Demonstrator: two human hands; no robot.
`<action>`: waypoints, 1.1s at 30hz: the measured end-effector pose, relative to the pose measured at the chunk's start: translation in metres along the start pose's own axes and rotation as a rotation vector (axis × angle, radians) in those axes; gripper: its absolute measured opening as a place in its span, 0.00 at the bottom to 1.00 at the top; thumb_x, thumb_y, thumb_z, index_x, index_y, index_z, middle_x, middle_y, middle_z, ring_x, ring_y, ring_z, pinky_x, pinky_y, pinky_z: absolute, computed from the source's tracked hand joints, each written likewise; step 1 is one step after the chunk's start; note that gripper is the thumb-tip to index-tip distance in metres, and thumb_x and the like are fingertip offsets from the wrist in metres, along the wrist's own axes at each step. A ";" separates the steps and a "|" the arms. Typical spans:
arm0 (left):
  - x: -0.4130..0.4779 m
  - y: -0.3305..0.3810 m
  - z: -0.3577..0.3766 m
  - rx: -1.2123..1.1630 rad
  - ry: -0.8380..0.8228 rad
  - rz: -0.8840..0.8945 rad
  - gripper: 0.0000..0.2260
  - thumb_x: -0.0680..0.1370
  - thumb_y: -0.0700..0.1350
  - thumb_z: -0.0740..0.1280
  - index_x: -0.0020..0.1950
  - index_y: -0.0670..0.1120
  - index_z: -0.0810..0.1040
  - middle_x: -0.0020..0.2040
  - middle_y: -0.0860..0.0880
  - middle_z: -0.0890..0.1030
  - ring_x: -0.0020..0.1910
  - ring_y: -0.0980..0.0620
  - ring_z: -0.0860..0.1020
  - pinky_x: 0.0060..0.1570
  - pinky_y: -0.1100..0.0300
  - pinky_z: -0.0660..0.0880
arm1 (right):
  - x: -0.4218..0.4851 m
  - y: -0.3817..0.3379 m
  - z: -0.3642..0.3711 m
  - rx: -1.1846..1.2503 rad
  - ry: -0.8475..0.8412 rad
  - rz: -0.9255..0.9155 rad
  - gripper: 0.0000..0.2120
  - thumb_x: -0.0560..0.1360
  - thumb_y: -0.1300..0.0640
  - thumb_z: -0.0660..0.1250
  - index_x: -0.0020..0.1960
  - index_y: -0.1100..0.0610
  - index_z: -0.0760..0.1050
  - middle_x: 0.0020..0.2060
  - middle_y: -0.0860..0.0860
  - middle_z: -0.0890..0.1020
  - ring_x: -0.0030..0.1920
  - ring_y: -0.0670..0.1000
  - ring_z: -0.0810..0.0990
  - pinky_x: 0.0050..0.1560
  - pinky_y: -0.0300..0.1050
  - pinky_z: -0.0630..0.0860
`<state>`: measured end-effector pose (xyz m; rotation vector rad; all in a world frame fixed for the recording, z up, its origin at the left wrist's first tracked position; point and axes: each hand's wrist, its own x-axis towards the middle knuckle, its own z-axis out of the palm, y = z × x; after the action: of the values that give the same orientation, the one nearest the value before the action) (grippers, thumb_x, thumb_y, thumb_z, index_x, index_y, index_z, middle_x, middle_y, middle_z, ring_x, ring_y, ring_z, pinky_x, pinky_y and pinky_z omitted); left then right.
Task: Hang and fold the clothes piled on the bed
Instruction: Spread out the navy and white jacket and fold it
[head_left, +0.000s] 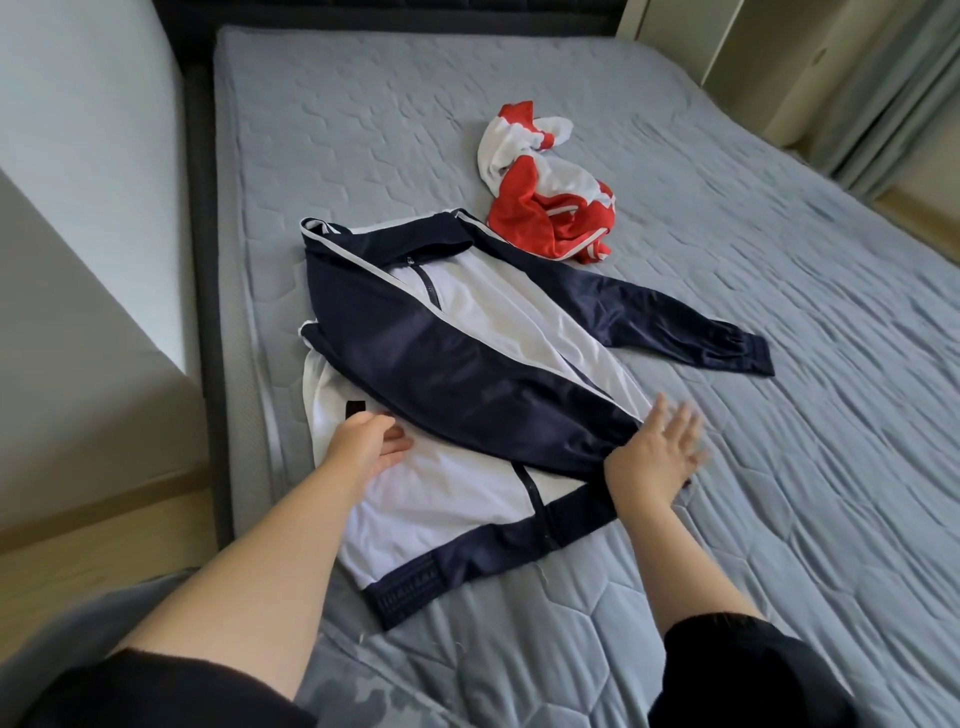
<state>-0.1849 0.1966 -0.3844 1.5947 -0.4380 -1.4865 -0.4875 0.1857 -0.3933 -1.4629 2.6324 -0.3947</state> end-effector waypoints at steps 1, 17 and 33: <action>0.000 0.000 -0.001 -0.038 -0.022 -0.011 0.09 0.82 0.39 0.57 0.61 0.40 0.70 0.48 0.42 0.77 0.43 0.46 0.80 0.49 0.53 0.76 | -0.003 -0.004 0.003 -0.028 0.014 -0.138 0.41 0.70 0.65 0.61 0.78 0.53 0.45 0.78 0.55 0.45 0.77 0.56 0.40 0.73 0.58 0.36; 0.022 0.036 -0.031 -0.587 -0.004 -0.035 0.12 0.82 0.44 0.54 0.63 0.45 0.72 0.63 0.46 0.75 0.64 0.46 0.73 0.66 0.52 0.65 | -0.046 -0.152 0.046 0.003 -0.280 -0.625 0.29 0.81 0.51 0.52 0.78 0.56 0.48 0.78 0.54 0.46 0.77 0.55 0.42 0.74 0.58 0.43; 0.055 0.077 -0.037 -1.116 -0.287 0.040 0.14 0.81 0.50 0.58 0.54 0.43 0.79 0.56 0.43 0.81 0.58 0.45 0.78 0.59 0.50 0.72 | -0.027 -0.219 0.094 0.030 -0.451 -0.573 0.28 0.81 0.46 0.50 0.78 0.53 0.49 0.78 0.49 0.48 0.77 0.49 0.44 0.74 0.61 0.43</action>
<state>-0.1154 0.1261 -0.3625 0.4924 0.2138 -1.5038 -0.2737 0.0816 -0.4245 -2.0007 1.8366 -0.1178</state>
